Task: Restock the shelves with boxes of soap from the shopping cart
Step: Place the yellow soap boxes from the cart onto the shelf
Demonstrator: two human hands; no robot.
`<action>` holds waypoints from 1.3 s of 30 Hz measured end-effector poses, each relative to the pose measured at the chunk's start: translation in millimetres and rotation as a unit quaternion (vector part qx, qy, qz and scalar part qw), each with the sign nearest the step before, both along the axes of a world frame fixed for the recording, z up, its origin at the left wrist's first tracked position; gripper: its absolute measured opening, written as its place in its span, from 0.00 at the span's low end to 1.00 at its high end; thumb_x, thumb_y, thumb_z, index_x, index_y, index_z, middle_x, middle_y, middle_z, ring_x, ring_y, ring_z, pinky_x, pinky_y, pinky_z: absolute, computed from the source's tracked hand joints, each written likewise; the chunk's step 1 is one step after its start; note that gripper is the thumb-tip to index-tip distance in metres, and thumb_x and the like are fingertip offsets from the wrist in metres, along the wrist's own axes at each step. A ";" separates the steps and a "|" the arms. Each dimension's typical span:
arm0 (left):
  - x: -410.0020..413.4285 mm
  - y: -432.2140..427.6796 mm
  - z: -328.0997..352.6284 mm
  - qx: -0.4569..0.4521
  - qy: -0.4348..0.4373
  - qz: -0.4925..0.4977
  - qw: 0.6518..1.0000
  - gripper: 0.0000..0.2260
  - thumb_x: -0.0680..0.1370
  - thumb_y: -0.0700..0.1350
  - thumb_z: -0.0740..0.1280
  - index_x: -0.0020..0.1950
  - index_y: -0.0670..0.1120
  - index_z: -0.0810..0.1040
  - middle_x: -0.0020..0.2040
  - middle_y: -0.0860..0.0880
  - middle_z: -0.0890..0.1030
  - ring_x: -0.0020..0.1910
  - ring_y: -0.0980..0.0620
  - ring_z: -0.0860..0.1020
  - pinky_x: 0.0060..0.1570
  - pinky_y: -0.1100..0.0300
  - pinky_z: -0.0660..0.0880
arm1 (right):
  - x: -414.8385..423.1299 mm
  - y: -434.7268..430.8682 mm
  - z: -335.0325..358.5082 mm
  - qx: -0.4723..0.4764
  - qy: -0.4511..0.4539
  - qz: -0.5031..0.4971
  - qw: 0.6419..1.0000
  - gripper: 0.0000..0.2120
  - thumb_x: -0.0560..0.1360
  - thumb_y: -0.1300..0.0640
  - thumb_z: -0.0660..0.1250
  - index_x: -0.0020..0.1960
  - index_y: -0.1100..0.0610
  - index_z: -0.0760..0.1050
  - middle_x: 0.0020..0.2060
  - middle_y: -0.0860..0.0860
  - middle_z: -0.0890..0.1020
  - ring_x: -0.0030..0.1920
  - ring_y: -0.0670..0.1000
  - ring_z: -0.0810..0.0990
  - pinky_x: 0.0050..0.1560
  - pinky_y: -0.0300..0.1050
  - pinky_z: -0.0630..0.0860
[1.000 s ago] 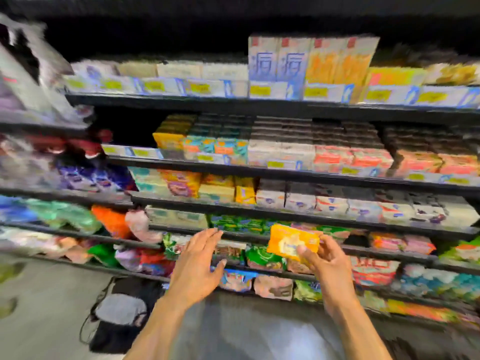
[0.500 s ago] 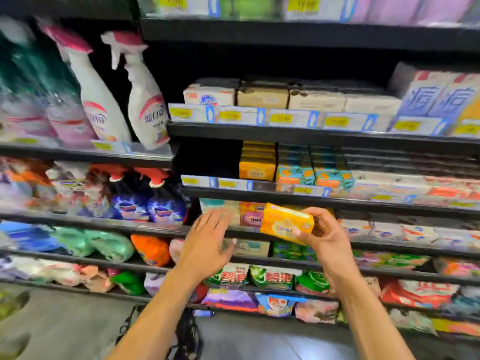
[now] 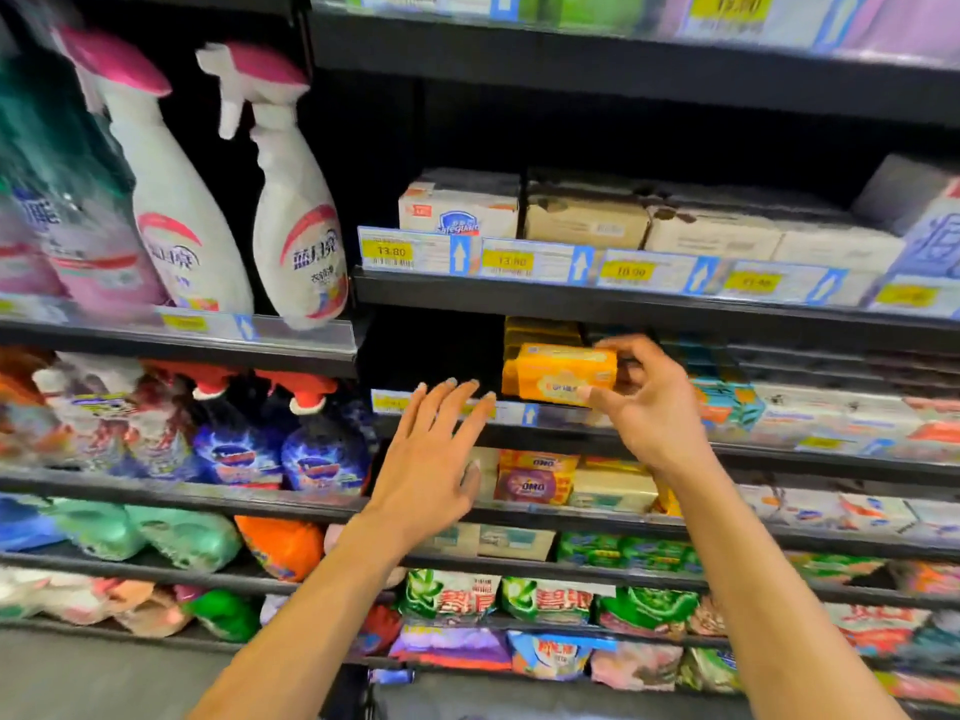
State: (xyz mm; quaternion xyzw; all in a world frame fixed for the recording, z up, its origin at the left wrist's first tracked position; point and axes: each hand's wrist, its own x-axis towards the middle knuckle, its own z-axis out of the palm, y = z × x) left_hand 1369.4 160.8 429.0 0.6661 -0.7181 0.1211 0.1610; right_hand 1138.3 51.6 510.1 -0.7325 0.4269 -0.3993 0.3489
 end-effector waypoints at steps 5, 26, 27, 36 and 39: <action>10.0 -11.4 -11.1 -0.020 -0.037 -0.032 0.999 0.33 0.76 0.50 0.63 0.80 0.48 0.60 0.76 0.47 0.66 0.76 0.44 0.63 0.78 0.42 0.54 | 11.4 -19.5 -7.9 -0.032 0.040 0.033 0.998 0.22 0.73 0.58 0.78 0.65 0.45 0.79 0.58 0.47 0.83 0.57 0.43 0.83 0.62 0.46 0.80; 9.5 -21.2 -30.7 -0.097 -0.022 -0.033 0.994 0.31 0.76 0.48 0.66 0.79 0.47 0.64 0.74 0.48 0.70 0.73 0.44 0.66 0.77 0.42 0.56 | 9.1 -36.4 -32.2 -0.149 0.287 0.006 0.946 0.20 0.79 0.50 0.71 0.71 0.49 0.77 0.70 0.47 0.75 0.71 0.52 0.69 0.65 0.40 0.63; 9.1 -20.9 -30.7 -0.097 -0.021 -0.032 0.995 0.31 0.76 0.48 0.66 0.79 0.47 0.64 0.74 0.48 0.70 0.73 0.44 0.66 0.77 0.43 0.56 | 8.9 -36.8 -32.9 -0.157 0.293 0.006 0.943 0.20 0.80 0.50 0.70 0.71 0.49 0.77 0.70 0.47 0.75 0.71 0.52 0.69 0.66 0.41 0.64; 5.3 -8.7 -16.4 -0.041 -0.019 -0.025 0.999 0.32 0.77 0.49 0.64 0.80 0.48 0.60 0.78 0.48 0.63 0.78 0.45 0.60 0.78 0.43 0.53 | -3.9 -13.5 -38.8 -0.252 0.297 0.002 0.921 0.19 0.81 0.53 0.68 0.71 0.52 0.75 0.67 0.49 0.76 0.67 0.52 0.72 0.64 0.48 0.74; -5.7 7.3 -9.9 -0.016 0.000 -0.025 1.000 0.33 0.76 0.48 0.65 0.80 0.47 0.59 0.80 0.47 0.60 0.80 0.44 0.55 0.79 0.43 0.52 | -21.0 17.5 -38.7 -0.285 0.296 -0.024 0.911 0.18 0.80 0.56 0.69 0.69 0.56 0.76 0.65 0.51 0.77 0.66 0.54 0.73 0.64 0.49 0.74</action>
